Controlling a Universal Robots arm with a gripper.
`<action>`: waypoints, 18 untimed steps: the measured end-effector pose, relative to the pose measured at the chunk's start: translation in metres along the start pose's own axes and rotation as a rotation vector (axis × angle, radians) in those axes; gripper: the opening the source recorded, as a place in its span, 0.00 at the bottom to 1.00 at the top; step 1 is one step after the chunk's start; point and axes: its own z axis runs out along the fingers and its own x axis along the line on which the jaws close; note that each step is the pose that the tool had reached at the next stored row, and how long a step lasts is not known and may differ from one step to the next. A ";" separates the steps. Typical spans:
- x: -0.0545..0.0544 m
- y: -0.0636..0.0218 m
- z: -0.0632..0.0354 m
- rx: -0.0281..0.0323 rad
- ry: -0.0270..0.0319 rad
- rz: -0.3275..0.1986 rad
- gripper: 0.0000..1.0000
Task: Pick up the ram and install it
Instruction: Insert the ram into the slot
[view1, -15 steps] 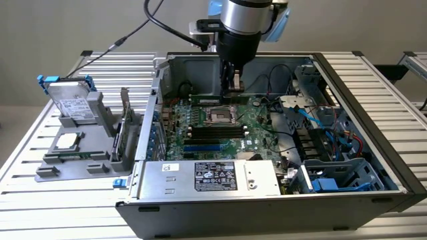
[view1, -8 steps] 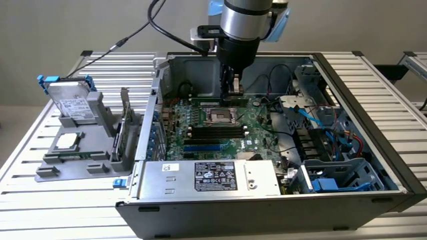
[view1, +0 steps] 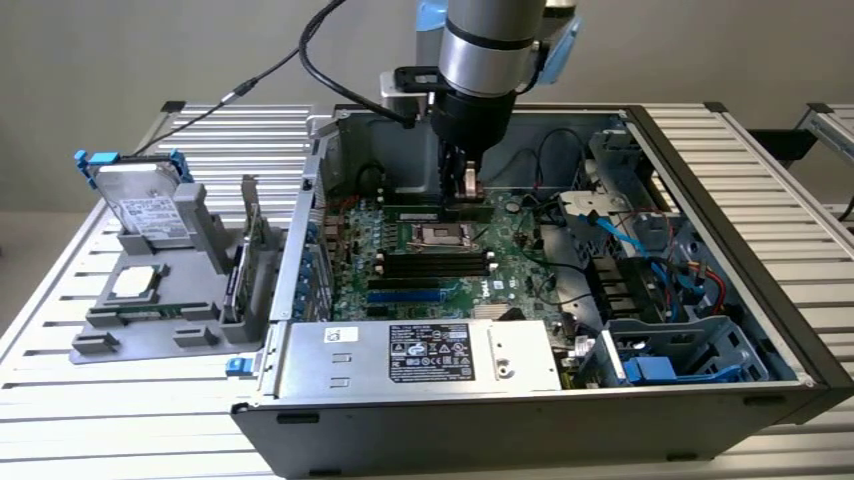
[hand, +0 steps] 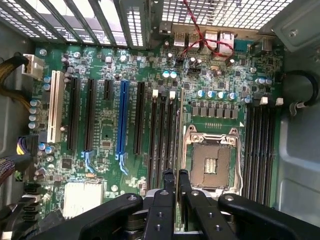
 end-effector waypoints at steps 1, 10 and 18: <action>0.000 0.0010 0.0020 -0.0001 0.0001 0.000 0.14; 0.003 0.0064 0.0165 0.0125 0.0010 -0.001 0.14; 0.015 0.0063 0.0256 0.0134 0.0012 -0.001 0.14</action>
